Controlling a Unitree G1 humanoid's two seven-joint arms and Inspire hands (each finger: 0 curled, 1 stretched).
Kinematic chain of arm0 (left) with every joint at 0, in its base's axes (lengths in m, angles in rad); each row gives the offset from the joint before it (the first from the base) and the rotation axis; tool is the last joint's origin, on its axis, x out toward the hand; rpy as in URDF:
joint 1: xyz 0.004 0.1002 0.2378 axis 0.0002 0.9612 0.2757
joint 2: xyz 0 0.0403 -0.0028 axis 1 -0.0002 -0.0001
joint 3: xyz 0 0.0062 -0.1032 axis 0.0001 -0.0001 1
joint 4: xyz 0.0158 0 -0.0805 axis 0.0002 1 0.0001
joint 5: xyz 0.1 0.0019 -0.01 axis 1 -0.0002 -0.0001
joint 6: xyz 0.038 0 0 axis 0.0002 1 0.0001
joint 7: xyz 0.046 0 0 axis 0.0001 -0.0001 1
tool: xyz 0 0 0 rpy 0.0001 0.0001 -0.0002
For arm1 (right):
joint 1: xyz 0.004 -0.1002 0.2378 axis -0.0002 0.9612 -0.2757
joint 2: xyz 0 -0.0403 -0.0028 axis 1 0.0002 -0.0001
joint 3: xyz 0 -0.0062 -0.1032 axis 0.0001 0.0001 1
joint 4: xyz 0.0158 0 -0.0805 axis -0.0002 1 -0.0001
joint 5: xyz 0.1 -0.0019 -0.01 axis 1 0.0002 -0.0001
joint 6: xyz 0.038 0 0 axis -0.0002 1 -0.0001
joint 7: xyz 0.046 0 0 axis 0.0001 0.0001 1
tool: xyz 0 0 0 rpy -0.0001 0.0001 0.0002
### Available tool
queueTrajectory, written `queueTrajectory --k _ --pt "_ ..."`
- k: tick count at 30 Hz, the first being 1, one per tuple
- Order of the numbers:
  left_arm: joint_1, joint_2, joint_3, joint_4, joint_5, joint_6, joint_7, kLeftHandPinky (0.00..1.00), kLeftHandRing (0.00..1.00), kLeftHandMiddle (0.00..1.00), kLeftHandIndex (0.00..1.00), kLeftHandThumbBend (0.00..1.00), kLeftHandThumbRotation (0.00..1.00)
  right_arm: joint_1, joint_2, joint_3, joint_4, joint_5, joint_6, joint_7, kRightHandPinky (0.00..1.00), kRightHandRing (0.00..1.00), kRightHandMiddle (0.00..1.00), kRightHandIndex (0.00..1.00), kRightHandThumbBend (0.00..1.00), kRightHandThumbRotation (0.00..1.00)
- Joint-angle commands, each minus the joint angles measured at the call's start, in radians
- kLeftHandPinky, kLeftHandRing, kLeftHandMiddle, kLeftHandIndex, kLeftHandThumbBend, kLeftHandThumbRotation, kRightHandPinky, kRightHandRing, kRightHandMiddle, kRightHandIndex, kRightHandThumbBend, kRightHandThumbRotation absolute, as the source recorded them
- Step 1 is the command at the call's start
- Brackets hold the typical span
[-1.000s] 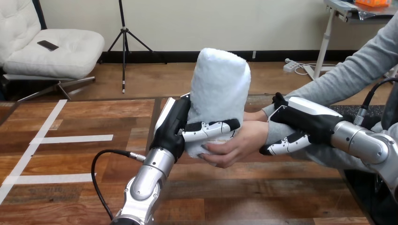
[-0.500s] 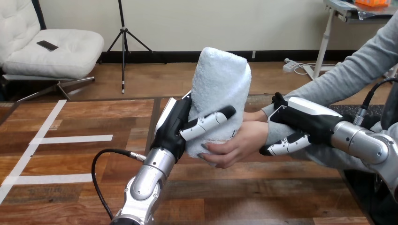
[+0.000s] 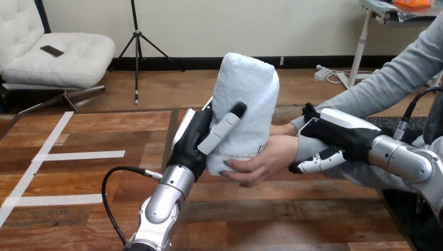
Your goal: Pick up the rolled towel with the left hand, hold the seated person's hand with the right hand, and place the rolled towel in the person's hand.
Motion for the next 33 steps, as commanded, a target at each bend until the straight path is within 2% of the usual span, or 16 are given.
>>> queueTrajectory --k 1,14,27,33 --pt "-0.040 -0.010 0.005 -0.049 -0.016 -0.036 -0.010 0.96 0.96 0.94 0.93 1.00 1.00 -0.035 0.031 -0.030 -0.052 0.027 -0.029 -0.015 0.27 0.31 0.37 0.40 0.61 0.36" --pt "-0.013 0.005 0.004 -0.086 -0.028 -0.058 -0.011 0.97 0.96 0.94 0.92 1.00 1.00 -0.031 0.029 -0.028 -0.054 0.024 -0.030 -0.019 0.28 0.32 0.37 0.40 0.61 0.34" --pt "0.031 0.041 0.003 -0.146 -0.012 -0.125 0.010 0.98 0.97 0.95 0.93 1.00 1.00 -0.027 0.031 -0.031 -0.054 0.031 -0.034 -0.014 0.28 0.32 0.38 0.40 0.61 0.34" --pt "0.050 0.050 0.010 -0.177 -0.022 -0.135 0.008 0.98 0.98 0.96 0.93 1.00 1.00 -0.026 0.031 -0.033 -0.054 0.036 -0.035 -0.009 0.29 0.33 0.38 0.40 0.63 0.36"
